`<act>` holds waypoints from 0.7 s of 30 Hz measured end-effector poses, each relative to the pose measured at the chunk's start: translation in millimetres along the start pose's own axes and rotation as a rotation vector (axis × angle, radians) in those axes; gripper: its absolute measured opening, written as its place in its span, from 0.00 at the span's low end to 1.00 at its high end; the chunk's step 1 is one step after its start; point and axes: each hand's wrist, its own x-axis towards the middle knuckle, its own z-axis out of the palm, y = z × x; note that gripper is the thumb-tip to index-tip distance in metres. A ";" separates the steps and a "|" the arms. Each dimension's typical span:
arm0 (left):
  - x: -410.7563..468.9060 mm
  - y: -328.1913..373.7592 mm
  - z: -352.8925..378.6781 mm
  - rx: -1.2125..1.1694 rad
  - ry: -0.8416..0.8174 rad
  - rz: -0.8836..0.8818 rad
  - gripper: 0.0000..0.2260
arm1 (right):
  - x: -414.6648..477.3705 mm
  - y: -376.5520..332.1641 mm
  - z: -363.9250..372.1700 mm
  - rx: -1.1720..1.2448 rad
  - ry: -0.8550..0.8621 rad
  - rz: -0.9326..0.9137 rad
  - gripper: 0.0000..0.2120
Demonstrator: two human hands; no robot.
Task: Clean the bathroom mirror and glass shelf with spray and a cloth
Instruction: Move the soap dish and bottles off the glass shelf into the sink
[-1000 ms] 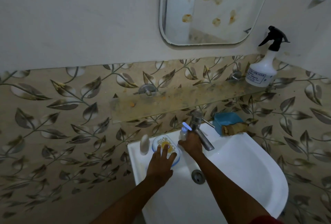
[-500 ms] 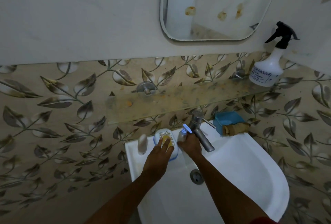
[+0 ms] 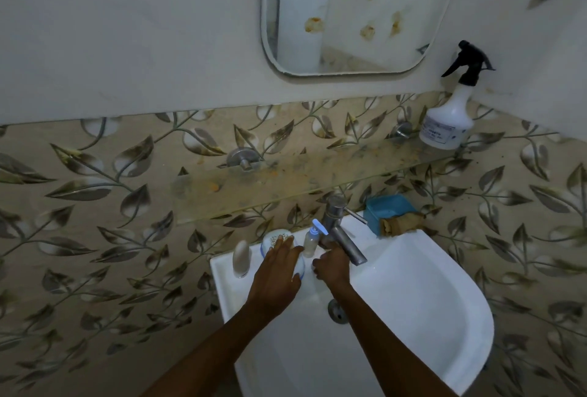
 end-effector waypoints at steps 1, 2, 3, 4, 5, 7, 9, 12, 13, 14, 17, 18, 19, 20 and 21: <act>0.1 4.3 -5.4 -0.064 0.009 -0.040 0.24 | -8.1 -1.2 -5.4 0.024 -0.002 0.028 0.16; 0.9 10.5 -11.1 -0.137 -0.013 -0.084 0.22 | -16.2 -1.3 -14.1 0.073 -0.013 0.033 0.11; 0.1 14.5 -17.4 -0.188 -0.028 -0.123 0.20 | -23.8 -1.9 -23.1 0.126 -0.037 0.027 0.06; 1.5 17.1 -22.7 -0.225 -0.028 -0.139 0.18 | -31.4 -4.3 -35.8 0.164 -0.045 0.010 0.04; 1.9 20.7 -31.9 -0.262 -0.035 -0.152 0.16 | -35.9 -5.1 -47.8 0.175 -0.041 -0.013 0.05; 5.5 27.9 -50.5 -0.310 -0.011 -0.131 0.12 | -39.4 -8.5 -74.6 0.178 -0.002 -0.069 0.06; 12.1 35.1 -67.2 -0.341 0.022 -0.101 0.11 | -37.9 -14.3 -101.0 0.178 0.034 -0.124 0.07; 29.1 51.2 -90.6 -0.343 0.039 -0.049 0.09 | -29.4 -26.0 -137.5 0.186 0.094 -0.162 0.08; 34.9 55.9 -96.6 -0.346 0.046 -0.036 0.11 | -24.4 -28.6 -145.7 0.198 0.115 -0.172 0.09; 40.7 60.2 -102.4 -0.356 0.051 -0.028 0.12 | -18.4 -31.3 -152.9 0.212 0.138 -0.185 0.10; 56.1 72.0 -115.0 -0.390 0.056 -0.034 0.06 | -0.5 -40.2 -169.7 0.241 0.210 -0.188 0.12; 59.4 76.1 -118.2 -0.392 0.058 -0.024 0.06 | 3.5 -44.6 -175.5 0.256 0.238 -0.195 0.14; 62.8 80.0 -121.6 -0.389 0.061 -0.005 0.06 | 7.4 -52.1 -183.0 0.273 0.274 -0.210 0.14; 65.8 82.8 -125.1 -0.390 0.061 0.016 0.07 | 12.1 -61.4 -190.9 0.292 0.319 -0.234 0.14; 69.1 84.4 -128.2 -0.392 0.058 0.033 0.08 | 16.0 -72.6 -199.6 0.301 0.372 -0.259 0.14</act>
